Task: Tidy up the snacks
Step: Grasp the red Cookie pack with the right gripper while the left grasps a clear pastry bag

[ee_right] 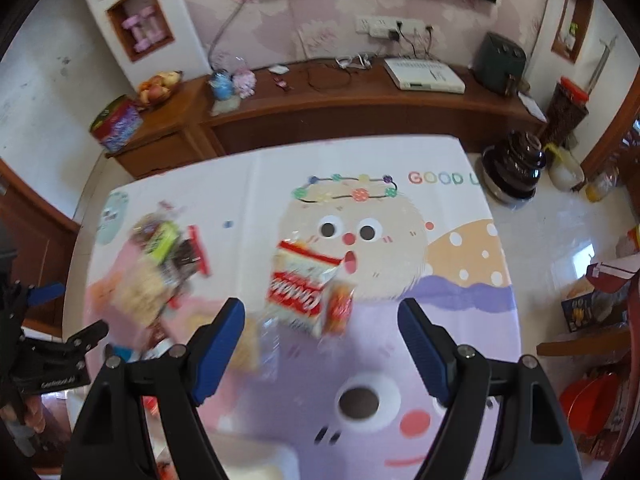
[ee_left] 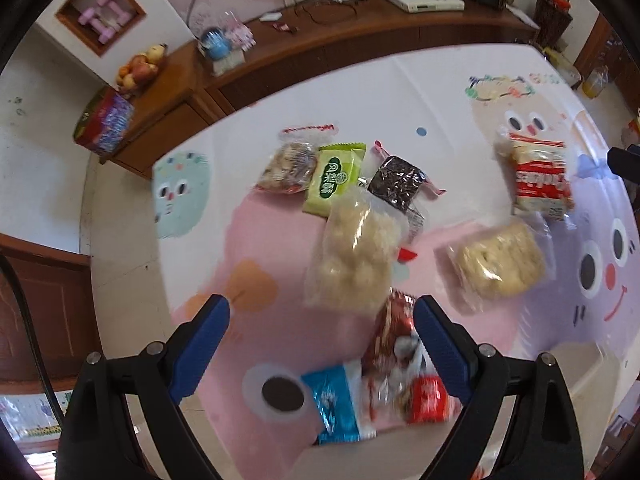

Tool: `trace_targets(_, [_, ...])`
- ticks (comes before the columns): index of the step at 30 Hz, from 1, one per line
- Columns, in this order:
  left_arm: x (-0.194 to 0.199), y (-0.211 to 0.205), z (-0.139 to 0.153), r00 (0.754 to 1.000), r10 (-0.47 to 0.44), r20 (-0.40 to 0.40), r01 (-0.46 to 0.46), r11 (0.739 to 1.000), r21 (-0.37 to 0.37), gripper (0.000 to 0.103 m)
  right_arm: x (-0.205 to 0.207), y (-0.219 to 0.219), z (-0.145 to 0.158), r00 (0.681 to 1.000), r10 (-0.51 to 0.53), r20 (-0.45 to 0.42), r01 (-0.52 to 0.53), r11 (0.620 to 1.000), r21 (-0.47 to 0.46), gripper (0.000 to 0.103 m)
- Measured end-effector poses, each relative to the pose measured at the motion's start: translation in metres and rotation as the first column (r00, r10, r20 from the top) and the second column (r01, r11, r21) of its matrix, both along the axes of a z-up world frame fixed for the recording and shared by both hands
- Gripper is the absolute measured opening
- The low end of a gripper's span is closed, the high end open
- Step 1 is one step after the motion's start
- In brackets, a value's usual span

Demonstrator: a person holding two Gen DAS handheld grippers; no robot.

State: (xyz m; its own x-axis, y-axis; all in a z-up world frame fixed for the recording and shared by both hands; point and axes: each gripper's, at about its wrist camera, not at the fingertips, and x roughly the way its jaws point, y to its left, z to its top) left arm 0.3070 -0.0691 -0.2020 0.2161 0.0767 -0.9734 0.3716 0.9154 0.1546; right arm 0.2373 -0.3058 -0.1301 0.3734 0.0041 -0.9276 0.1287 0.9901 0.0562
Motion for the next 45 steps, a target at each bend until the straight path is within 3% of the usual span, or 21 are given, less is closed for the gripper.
trace_targets(7, [0.033, -0.006, -0.038, 0.998, 0.034, -0.047, -0.034, 0.999, -0.012, 0.092, 0.029, -0.003, -0.053, 0.996, 0.005, -0.086, 0.004, 0.995, 0.104, 0.075])
trace_targets(18, [0.043, -0.011, -0.062, 0.994, 0.054, -0.098, -0.060, 0.997, -0.051, 0.090, 0.055, 0.034, -0.088, 0.986, 0.041, -0.160, -0.034, 0.998, 0.051, 0.073])
trace_targets(22, [0.044, -0.012, -0.069, 0.991, 0.059, -0.122, -0.067, 0.996, -0.060, 0.080, 0.065, 0.050, -0.099, 0.979, 0.057, -0.196, -0.062, 0.998, -0.019, 0.064])
trace_targets(24, [0.044, -0.013, -0.073, 0.987, 0.066, -0.148, -0.078, 0.994, -0.076, 0.066, 0.066, 0.058, -0.106, 0.973, 0.071, -0.218, -0.085, 0.995, -0.057, 0.050])
trace_targets(25, [0.043, -0.012, -0.075, 0.985, 0.072, -0.156, -0.085, 0.993, -0.079, 0.063, 0.065, 0.061, -0.108, 0.973, 0.080, -0.217, -0.095, 0.994, -0.062, 0.049])
trace_targets(30, [0.040, -0.005, -0.076, 0.985, 0.086, -0.148, -0.101, 0.990, -0.099, 0.041, 0.059, 0.062, -0.105, 0.976, 0.096, -0.196, -0.107, 0.993, -0.046, 0.046])
trace_targets(36, [0.034, 0.002, -0.061, 0.991, 0.092, -0.100, -0.102, 0.990, -0.100, 0.037, 0.050, 0.057, -0.086, 0.986, 0.103, -0.133, -0.111, 0.993, -0.050, 0.046])
trace_targets(45, [0.005, 0.009, 0.002, 0.998, 0.067, -0.002, -0.067, 0.992, -0.110, 0.036, 0.025, 0.053, -0.035, 0.994, 0.104, -0.041, -0.105, 0.994, -0.016, 0.046])
